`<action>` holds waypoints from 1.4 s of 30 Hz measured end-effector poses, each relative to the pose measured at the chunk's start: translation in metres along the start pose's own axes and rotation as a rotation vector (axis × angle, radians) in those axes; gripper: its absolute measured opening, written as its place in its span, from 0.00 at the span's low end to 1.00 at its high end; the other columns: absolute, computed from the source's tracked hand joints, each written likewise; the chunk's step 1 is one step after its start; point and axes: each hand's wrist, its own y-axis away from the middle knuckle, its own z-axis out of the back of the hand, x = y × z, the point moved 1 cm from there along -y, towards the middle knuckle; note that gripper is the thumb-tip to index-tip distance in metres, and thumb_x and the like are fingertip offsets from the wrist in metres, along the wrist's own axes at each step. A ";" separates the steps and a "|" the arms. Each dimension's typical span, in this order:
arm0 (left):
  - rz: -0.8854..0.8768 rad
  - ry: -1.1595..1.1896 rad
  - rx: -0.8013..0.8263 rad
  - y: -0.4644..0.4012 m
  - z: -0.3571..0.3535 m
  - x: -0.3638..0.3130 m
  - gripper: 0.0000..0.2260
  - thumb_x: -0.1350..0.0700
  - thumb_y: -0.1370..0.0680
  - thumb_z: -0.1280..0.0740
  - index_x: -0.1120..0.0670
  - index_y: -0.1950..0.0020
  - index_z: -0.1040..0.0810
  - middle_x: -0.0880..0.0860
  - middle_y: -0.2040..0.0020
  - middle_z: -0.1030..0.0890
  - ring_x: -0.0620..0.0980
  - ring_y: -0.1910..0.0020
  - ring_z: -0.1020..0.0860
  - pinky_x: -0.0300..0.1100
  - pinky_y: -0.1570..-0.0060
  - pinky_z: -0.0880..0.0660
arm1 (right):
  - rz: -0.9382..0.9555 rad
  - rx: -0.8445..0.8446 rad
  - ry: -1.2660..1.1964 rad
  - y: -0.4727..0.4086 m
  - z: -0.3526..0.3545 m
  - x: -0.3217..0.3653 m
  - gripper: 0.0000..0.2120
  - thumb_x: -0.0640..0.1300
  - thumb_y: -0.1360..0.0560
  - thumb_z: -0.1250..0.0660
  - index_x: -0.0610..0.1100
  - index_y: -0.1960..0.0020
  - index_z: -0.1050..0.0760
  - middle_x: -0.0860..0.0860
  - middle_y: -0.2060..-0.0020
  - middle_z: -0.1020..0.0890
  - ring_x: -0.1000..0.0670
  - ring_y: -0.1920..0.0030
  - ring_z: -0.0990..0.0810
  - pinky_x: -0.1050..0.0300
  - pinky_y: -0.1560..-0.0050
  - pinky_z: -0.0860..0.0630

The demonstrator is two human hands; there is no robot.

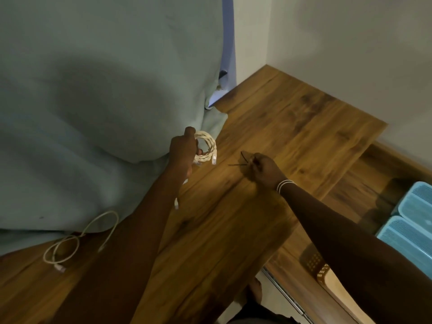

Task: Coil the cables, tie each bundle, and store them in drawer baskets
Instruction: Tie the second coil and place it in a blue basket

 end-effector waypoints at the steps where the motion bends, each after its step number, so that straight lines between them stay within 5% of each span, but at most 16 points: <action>1: 0.006 0.004 -0.004 0.000 0.000 0.001 0.15 0.47 0.21 0.40 0.56 0.58 0.23 0.61 0.51 0.16 0.60 0.54 0.16 0.57 0.50 0.18 | -0.038 -0.006 -0.103 -0.002 0.001 0.001 0.06 0.38 0.20 0.39 0.36 0.53 0.26 0.45 0.59 0.20 0.44 0.57 0.20 0.48 0.50 0.23; 4: 0.012 0.026 -0.010 0.000 0.001 0.004 0.15 0.47 0.20 0.40 0.57 0.55 0.23 0.58 0.56 0.17 0.57 0.56 0.17 0.54 0.50 0.18 | -0.135 -0.036 -0.400 -0.009 0.004 0.004 0.06 0.35 0.18 0.41 0.33 0.50 0.28 0.43 0.58 0.20 0.49 0.54 0.20 0.55 0.44 0.23; 10: 0.039 0.023 0.020 -0.001 -0.001 0.010 0.15 0.46 0.21 0.40 0.57 0.53 0.22 0.58 0.56 0.17 0.58 0.55 0.17 0.55 0.51 0.19 | -0.470 -0.098 -1.010 -0.017 0.020 0.019 0.09 0.36 0.16 0.47 0.40 0.52 0.31 0.40 0.58 0.20 0.44 0.58 0.19 0.46 0.50 0.21; 13: 0.054 0.018 0.035 -0.003 -0.001 0.013 0.15 0.45 0.20 0.40 0.56 0.54 0.23 0.58 0.57 0.17 0.60 0.52 0.17 0.57 0.48 0.19 | -0.678 -0.103 -1.129 -0.023 0.026 0.017 0.11 0.39 0.16 0.49 0.37 0.47 0.29 0.42 0.58 0.19 0.46 0.60 0.18 0.48 0.56 0.20; 16: 0.078 0.038 0.046 -0.006 -0.001 0.014 0.15 0.45 0.21 0.39 0.55 0.56 0.23 0.58 0.57 0.17 0.60 0.53 0.17 0.59 0.47 0.20 | -0.821 -0.028 -1.120 -0.024 0.025 0.011 0.13 0.43 0.16 0.47 0.40 0.53 0.27 0.47 0.66 0.19 0.52 0.73 0.22 0.53 0.61 0.26; 19: 0.088 0.031 0.055 -0.007 -0.001 0.013 0.15 0.45 0.20 0.40 0.56 0.53 0.23 0.58 0.54 0.17 0.60 0.52 0.17 0.59 0.46 0.20 | -0.804 0.053 -1.101 -0.024 0.023 0.009 0.18 0.45 0.16 0.48 0.42 0.62 0.30 0.51 0.79 0.28 0.51 0.73 0.32 0.57 0.65 0.31; 25: 0.088 0.071 0.039 -0.009 0.000 0.006 0.19 0.45 0.20 0.40 0.59 0.42 0.23 0.60 0.50 0.17 0.60 0.53 0.17 0.52 0.56 0.19 | -0.660 0.061 -1.344 -0.028 0.023 0.023 0.12 0.40 0.17 0.46 0.43 0.58 0.32 0.51 0.74 0.30 0.54 0.75 0.37 0.62 0.72 0.27; 31: 0.062 0.138 0.028 -0.006 0.007 0.001 0.19 0.44 0.18 0.43 0.58 0.41 0.24 0.59 0.48 0.19 0.58 0.51 0.19 0.58 0.45 0.22 | -0.285 0.153 -0.992 -0.023 0.041 0.084 0.05 0.40 0.22 0.34 0.42 0.49 0.19 0.46 0.55 0.16 0.57 0.69 0.29 0.64 0.69 0.30; 36: 0.032 0.202 0.010 0.001 0.022 -0.002 0.17 0.45 0.20 0.42 0.57 0.51 0.22 0.59 0.56 0.20 0.56 0.61 0.21 0.54 0.52 0.22 | 0.116 0.239 -0.678 -0.010 0.050 0.170 0.10 0.31 0.22 0.35 0.33 0.43 0.21 0.49 0.56 0.13 0.56 0.55 0.15 0.68 0.58 0.23; 42: -0.044 0.280 0.040 0.019 0.058 -0.010 0.13 0.47 0.24 0.35 0.56 0.54 0.19 0.57 0.60 0.17 0.55 0.64 0.19 0.47 0.60 0.23 | 0.468 0.095 0.026 -0.002 0.015 0.218 0.07 0.37 0.23 0.31 0.40 0.47 0.16 0.49 0.52 0.14 0.58 0.56 0.17 0.69 0.50 0.23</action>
